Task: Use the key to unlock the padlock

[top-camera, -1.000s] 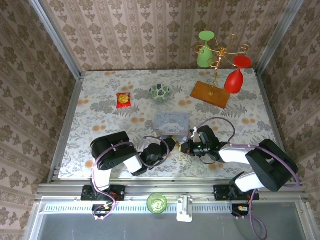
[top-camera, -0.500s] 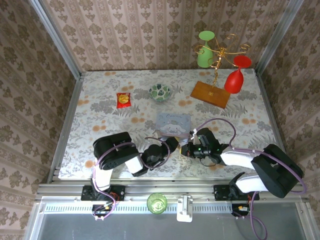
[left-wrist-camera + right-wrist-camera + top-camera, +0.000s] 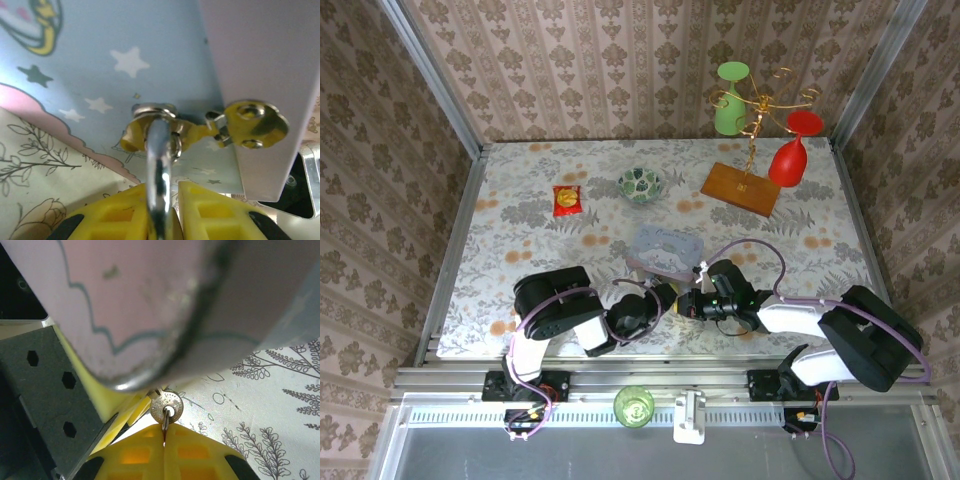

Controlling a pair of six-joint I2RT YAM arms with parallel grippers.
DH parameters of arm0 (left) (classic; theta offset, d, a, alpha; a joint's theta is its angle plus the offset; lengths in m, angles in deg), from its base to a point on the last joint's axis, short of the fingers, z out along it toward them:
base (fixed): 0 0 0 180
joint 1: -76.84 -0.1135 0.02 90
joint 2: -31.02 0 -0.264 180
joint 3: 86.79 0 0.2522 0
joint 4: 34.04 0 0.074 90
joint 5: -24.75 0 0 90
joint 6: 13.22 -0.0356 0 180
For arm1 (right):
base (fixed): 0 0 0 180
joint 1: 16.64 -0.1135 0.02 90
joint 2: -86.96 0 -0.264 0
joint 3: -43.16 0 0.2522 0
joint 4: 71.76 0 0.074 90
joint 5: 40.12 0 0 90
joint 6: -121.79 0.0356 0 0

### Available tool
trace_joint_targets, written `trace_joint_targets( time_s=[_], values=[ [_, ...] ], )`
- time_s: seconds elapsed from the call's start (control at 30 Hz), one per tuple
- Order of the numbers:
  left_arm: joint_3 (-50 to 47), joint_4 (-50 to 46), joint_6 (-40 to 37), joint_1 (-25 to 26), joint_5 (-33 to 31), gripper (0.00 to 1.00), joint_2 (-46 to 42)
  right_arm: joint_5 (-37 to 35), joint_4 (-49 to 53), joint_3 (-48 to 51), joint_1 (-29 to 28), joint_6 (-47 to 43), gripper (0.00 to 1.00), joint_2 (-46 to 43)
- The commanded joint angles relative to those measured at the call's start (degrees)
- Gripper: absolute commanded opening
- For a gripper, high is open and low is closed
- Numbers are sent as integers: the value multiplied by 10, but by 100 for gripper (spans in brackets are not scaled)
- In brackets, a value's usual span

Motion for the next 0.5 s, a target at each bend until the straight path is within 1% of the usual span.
trace_joint_targets(
  time_s=[0.0,0.03,0.07,0.1,0.17,0.23,0.3,0.37,0.43,0.47],
  values=[
    [-17,-46,7,1,14,18,11,-15,15,-6,-4,-23,7,-10],
    [-18,-46,8,1,15,17,9,-22,23,-6,-4,-34,14,-17],
    [-18,-46,7,0,15,16,9,-27,29,-6,-4,-48,27,-27],
    [-19,-45,7,0,15,16,9,-37,43,-6,-4,-65,37,-42],
    [-20,-44,13,-2,18,15,11,-72,77,4,-4,-93,38,-84],
    [-22,-45,12,-3,18,15,8,-125,111,21,-6,-117,42,-142],
    [-23,-44,9,-4,17,16,1,-185,159,27,-16,-160,44,-212],
    [-21,-44,11,-5,18,17,-3,-232,201,24,-30,-198,45,-257],
    [-21,-45,12,-6,20,17,-5,-273,209,28,-47,-222,45,-283],
    [-23,-44,15,-6,21,16,-5,-292,192,37,-60,-228,43,-289]
  ],
)
